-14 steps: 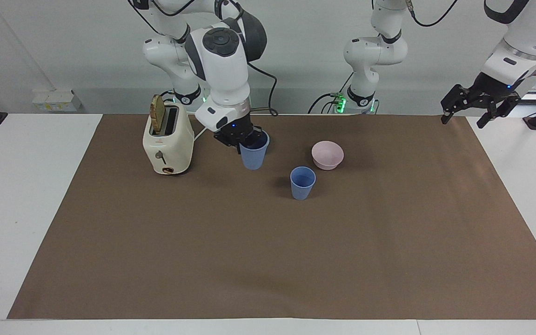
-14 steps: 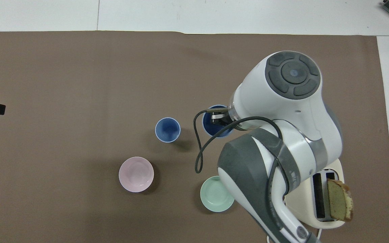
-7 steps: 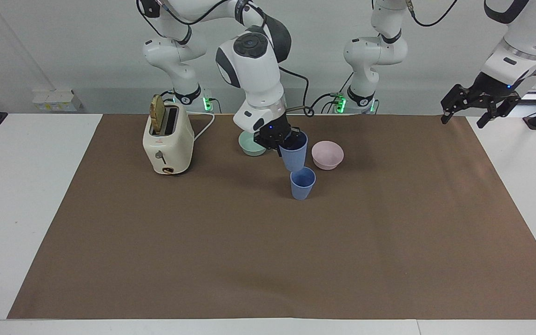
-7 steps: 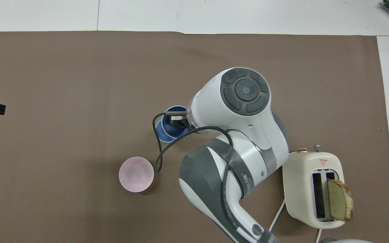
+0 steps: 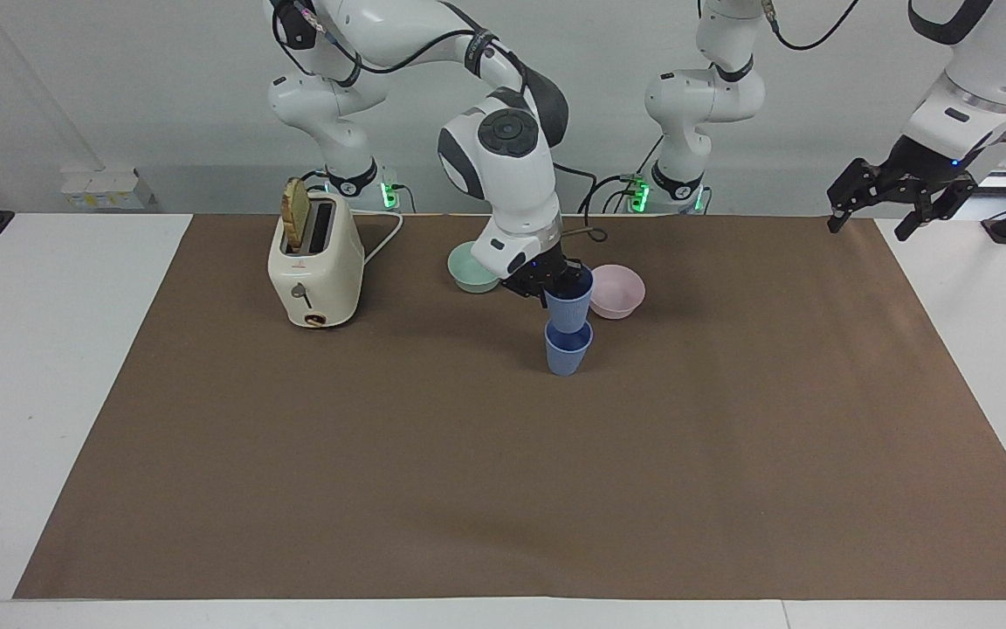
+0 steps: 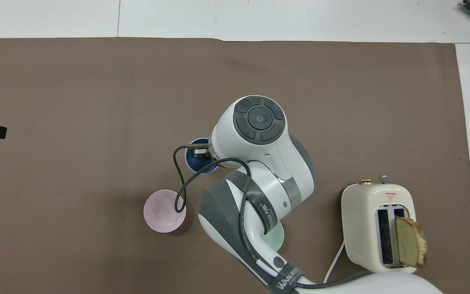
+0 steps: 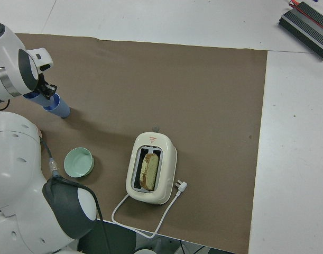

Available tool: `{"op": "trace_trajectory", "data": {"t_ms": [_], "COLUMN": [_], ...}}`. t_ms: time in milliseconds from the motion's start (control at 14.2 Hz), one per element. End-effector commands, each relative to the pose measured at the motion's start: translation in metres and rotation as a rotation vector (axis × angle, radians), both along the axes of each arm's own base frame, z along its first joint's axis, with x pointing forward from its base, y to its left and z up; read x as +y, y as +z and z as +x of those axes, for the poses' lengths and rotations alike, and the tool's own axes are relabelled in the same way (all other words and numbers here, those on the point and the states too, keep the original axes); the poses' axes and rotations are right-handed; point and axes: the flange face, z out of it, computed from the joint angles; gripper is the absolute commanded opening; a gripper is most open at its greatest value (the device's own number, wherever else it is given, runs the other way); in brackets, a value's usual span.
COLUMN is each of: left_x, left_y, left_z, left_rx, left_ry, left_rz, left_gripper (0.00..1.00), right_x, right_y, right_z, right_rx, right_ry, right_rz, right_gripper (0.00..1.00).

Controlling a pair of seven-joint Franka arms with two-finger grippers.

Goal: Stack blue cups with both arms
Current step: 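Lower the held cup into the first blue cup with the right gripper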

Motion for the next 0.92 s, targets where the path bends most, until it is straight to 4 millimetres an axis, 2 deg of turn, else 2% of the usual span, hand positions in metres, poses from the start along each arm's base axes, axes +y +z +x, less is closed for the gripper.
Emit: {"op": "trace_trajectory", "data": {"t_ms": [0, 282, 352, 423, 845], "left_x": [0.001, 0.001, 0.001, 0.001, 0.001], "left_y": [0.005, 0.005, 0.005, 0.005, 0.005], "left_z": [-0.006, -0.006, -0.006, -0.006, -0.006], "left_rx": [0.004, 0.005, 0.005, 0.004, 0.004], "left_ry": [0.007, 0.009, 0.009, 0.007, 0.007], "left_rz": [-0.004, -0.004, -0.004, -0.004, -0.004], "left_gripper": [1.0, 1.0, 1.0, 1.0, 1.0], "right_x": [0.003, 0.002, 0.003, -0.002, -0.012], "right_y": [-0.014, -0.015, -0.016, -0.024, -0.023], "right_z": [0.004, 0.004, 0.003, 0.004, 0.009], "right_rx": [-0.023, -0.021, -0.016, -0.013, -0.036], "right_ry": [-0.012, -0.009, -0.008, -0.001, 0.01], "right_rz": [-0.01, -0.015, -0.016, -0.026, -0.069], "right_gripper": [0.0, 0.0, 0.36, 0.99, 1.0]}}
